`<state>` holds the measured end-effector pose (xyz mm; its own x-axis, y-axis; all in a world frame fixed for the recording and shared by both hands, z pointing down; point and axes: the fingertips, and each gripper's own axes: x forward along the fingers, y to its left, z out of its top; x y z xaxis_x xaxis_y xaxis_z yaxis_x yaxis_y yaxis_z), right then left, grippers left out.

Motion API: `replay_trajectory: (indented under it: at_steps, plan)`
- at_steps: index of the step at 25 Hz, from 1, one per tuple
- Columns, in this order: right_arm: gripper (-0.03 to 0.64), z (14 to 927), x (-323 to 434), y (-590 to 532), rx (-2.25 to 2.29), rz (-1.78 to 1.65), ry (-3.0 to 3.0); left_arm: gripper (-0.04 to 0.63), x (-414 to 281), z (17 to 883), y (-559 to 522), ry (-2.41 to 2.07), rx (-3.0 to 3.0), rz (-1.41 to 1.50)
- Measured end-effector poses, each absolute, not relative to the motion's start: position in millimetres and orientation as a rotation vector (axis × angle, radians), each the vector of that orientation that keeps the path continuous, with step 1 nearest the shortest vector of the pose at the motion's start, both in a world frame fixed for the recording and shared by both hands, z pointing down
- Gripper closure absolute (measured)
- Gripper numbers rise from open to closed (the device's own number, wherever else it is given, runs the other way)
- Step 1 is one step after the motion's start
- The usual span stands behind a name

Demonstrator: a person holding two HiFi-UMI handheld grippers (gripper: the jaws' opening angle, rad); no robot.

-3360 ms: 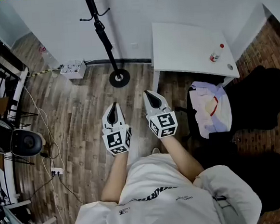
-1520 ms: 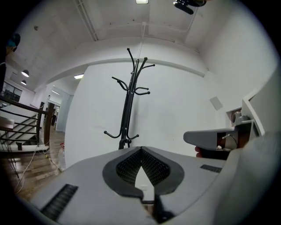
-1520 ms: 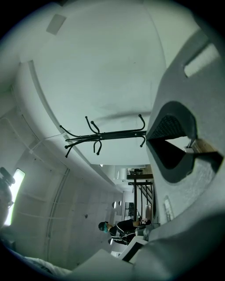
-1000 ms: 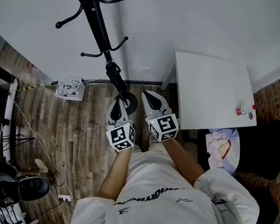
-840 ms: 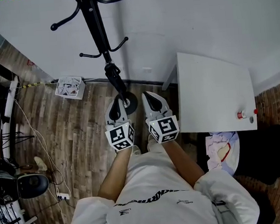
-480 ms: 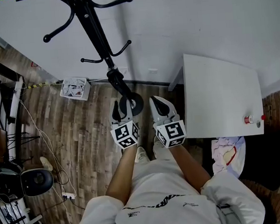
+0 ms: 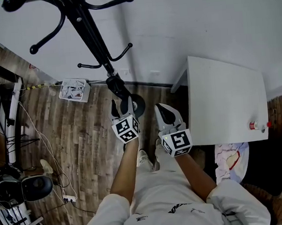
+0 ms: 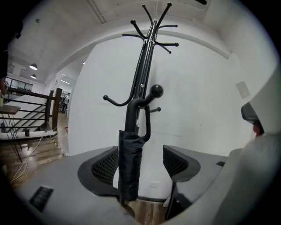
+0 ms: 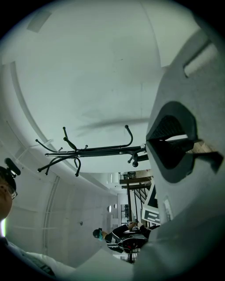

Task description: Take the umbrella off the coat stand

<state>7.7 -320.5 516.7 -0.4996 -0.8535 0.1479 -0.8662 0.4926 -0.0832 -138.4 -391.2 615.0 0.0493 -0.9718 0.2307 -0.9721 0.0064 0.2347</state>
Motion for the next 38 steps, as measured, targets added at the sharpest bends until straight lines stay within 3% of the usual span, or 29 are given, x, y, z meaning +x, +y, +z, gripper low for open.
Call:
replay_trajectory:
  at_steps: [7,24,30,34,38]
  plan:
    - [0.620,524,12,-324,1.519,0.216,-2.619,0.235,-153,648,-424,-1.983,1.979,0.044]
    - [0.620,527,25,-327,1.549,0.196,-2.578,0.236,-155,687,-461,-1.998,1.934,0.088]
    - [0.621,530,24,-324,1.536,0.168,-2.561,0.273,-157,687,-467,-2.016,1.944,0.084]
    - [0.621,533,27,-326,1.554,0.148,-2.538,0.337,-159,690,-469,-2.029,1.940,0.119]
    - [0.620,533,31,-325,1.557,0.141,-2.528,0.344,-160,689,-467,-2.038,1.919,0.131]
